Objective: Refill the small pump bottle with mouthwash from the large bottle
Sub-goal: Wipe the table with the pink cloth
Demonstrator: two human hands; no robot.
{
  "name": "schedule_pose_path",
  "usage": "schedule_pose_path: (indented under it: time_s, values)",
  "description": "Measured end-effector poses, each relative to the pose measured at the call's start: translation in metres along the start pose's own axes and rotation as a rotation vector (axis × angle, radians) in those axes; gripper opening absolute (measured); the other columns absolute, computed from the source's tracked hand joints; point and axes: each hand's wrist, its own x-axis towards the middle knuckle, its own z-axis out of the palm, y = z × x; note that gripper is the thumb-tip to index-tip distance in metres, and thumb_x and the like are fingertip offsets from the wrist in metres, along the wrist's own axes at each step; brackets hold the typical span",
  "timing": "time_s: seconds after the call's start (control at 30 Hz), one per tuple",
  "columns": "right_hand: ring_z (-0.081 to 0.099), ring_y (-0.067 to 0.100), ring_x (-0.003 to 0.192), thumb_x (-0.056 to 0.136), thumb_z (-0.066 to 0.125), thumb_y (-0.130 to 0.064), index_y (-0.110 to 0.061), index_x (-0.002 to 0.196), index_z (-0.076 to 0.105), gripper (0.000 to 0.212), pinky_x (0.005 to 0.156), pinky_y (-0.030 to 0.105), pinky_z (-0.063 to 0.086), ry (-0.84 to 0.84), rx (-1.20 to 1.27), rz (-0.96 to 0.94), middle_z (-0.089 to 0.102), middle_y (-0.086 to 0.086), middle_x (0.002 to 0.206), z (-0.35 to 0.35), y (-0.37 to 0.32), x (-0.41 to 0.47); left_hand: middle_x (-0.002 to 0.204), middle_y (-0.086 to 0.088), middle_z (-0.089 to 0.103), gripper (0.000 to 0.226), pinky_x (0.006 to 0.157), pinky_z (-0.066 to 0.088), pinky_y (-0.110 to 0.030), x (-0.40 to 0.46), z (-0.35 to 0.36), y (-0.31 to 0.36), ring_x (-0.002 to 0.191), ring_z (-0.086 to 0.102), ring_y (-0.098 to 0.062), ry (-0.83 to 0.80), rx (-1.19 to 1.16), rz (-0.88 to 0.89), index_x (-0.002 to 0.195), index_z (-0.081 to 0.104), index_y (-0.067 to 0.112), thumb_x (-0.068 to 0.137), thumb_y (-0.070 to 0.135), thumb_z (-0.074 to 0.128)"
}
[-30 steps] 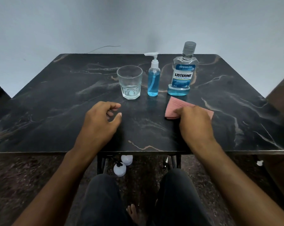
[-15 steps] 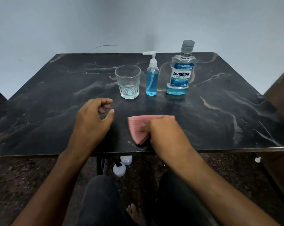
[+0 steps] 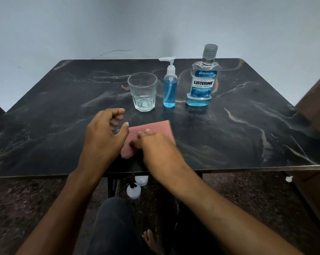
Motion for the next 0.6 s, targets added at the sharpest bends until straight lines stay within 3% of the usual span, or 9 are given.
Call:
schedule_pose_path:
  time_s: [0.13, 0.23, 0.3, 0.4, 0.47, 0.6]
  values:
    - [0.059, 0.028, 0.120, 0.085, 0.057, -0.005, -0.022, 0.127, 0.067, 0.046, 0.098, 0.039, 0.048, -0.063, 0.040, -0.029, 0.063, 0.008, 0.133, -0.003, 0.013, 0.008, 0.107, 0.005, 0.065, 0.035, 0.081, 0.041, -0.003, 0.001, -0.005, -0.001, 0.092, 0.060, -0.008, 0.005, 0.016, 0.018, 0.124, 0.066, 0.021, 0.090, 0.014, 0.071]
    - [0.058, 0.020, 0.126, 0.085, 0.058, -0.004, -0.023, 0.127, 0.068, 0.047, 0.110, 0.026, 0.035, -0.023, 0.118, 0.136, 0.063, 0.004, 0.136, -0.017, 0.043, 0.000, 0.107, 0.007, 0.065, 0.033, 0.080, 0.043, -0.007, 0.002, -0.010, -0.003, 0.092, 0.061, -0.006, -0.005, -0.001, 0.000, 0.123, 0.066, 0.024, 0.091, 0.016, 0.070]
    - [0.059, 0.019, 0.124, 0.087, 0.056, -0.001, -0.024, 0.123, 0.070, 0.045, 0.108, 0.020, 0.032, 0.031, 0.154, 0.295, 0.066, 0.004, 0.132, -0.029, 0.064, -0.008, 0.105, 0.009, 0.065, 0.031, 0.077, 0.043, -0.007, 0.003, -0.014, -0.006, 0.088, 0.060, -0.005, -0.005, 0.011, -0.008, 0.122, 0.067, 0.025, 0.092, 0.018, 0.070]
    - [0.066, 0.033, 0.107, 0.080, 0.053, 0.008, -0.027, 0.113, 0.075, 0.053, 0.099, 0.035, 0.048, 0.114, 0.049, 0.432, 0.074, 0.012, 0.114, -0.047, 0.081, -0.018, 0.101, 0.011, 0.066, 0.029, 0.070, 0.042, -0.011, 0.004, -0.022, -0.012, 0.076, 0.058, -0.010, 0.019, 0.050, -0.003, 0.119, 0.068, 0.027, 0.091, 0.020, 0.070]
    - [0.067, 0.036, 0.101, 0.077, 0.051, 0.009, -0.028, 0.113, 0.075, 0.057, 0.093, 0.037, 0.054, 0.158, 0.040, 0.433, 0.075, 0.013, 0.108, -0.055, 0.078, -0.015, 0.101, 0.011, 0.067, 0.028, 0.068, 0.042, -0.009, 0.004, -0.028, -0.016, 0.074, 0.058, -0.011, 0.030, 0.062, -0.009, 0.118, 0.069, 0.027, 0.091, 0.021, 0.070]
    - [0.070, 0.022, 0.100, 0.077, 0.058, 0.010, -0.032, 0.116, 0.073, 0.058, 0.093, 0.027, 0.052, 0.281, 0.116, 0.268, 0.076, 0.001, 0.109, -0.061, 0.052, 0.007, 0.101, 0.010, 0.067, 0.026, 0.067, 0.041, -0.003, 0.005, -0.037, -0.025, 0.076, 0.060, -0.009, 0.041, 0.063, -0.041, 0.116, 0.069, 0.027, 0.091, 0.020, 0.071]
